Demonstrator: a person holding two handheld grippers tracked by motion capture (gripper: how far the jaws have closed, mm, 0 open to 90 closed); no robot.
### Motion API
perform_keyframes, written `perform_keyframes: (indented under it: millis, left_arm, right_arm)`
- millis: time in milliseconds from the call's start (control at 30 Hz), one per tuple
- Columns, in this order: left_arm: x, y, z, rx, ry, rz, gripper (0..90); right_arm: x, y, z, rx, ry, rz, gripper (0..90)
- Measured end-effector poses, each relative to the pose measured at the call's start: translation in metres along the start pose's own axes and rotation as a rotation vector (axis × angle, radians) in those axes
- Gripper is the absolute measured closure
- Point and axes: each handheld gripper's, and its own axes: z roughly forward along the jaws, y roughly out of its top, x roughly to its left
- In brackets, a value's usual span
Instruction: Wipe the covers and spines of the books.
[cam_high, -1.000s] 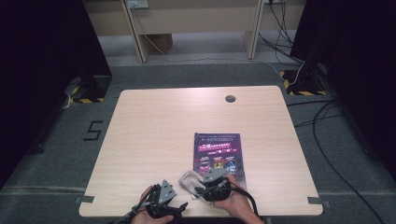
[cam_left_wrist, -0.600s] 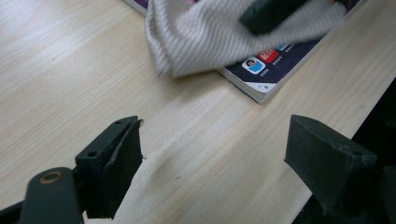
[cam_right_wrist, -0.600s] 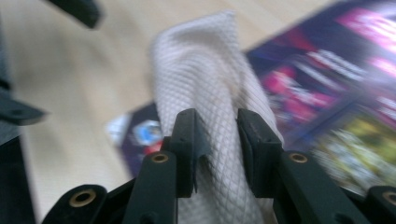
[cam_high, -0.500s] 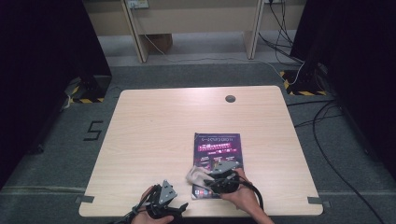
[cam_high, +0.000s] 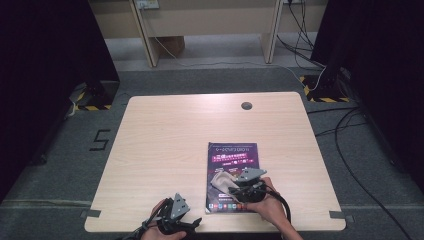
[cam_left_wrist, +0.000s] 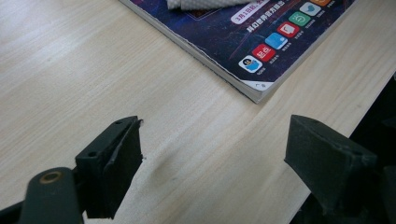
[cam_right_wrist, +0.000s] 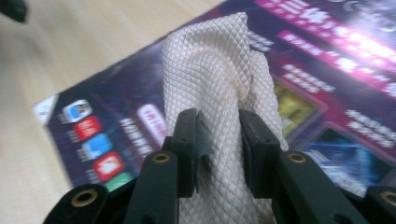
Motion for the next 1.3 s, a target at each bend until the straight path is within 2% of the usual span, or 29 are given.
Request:
perform_keyframes:
  millis: [233,400,667,933,1100,1300]
  left_arm:
    - [0.0,0.0,0.0,0.004,0.003,0.0,18.0]
    - [0.0,0.0,0.0,0.003,0.002,0.001,18.0]
    - [0.001,-0.001,-0.001,0.007,0.004,0.001,18.0]
    - [0.0,-0.001,-0.001,-0.003,0.002,-0.003,18.0]
    - [0.0,-0.001,-0.001,-0.004,0.006,-0.005,18.0]
    - [0.001,-0.001,-0.002,-0.004,0.008,-0.005,18.1]
  right_arm:
    - [0.026,-0.003,0.002,-0.005,0.079,-0.042,70.1]
    - [0.039,-0.005,-0.001,0.004,0.086,-0.084,70.1]
    - [0.032,-0.006,-0.003,0.007,0.086,-0.08,68.7]
    - [0.004,-0.015,-0.015,0.001,0.007,-0.025,68.3]
    - [0.005,-0.019,-0.019,-0.001,0.0,-0.032,69.2]
    - [0.01,-0.025,-0.024,0.003,0.023,-0.035,69.2]
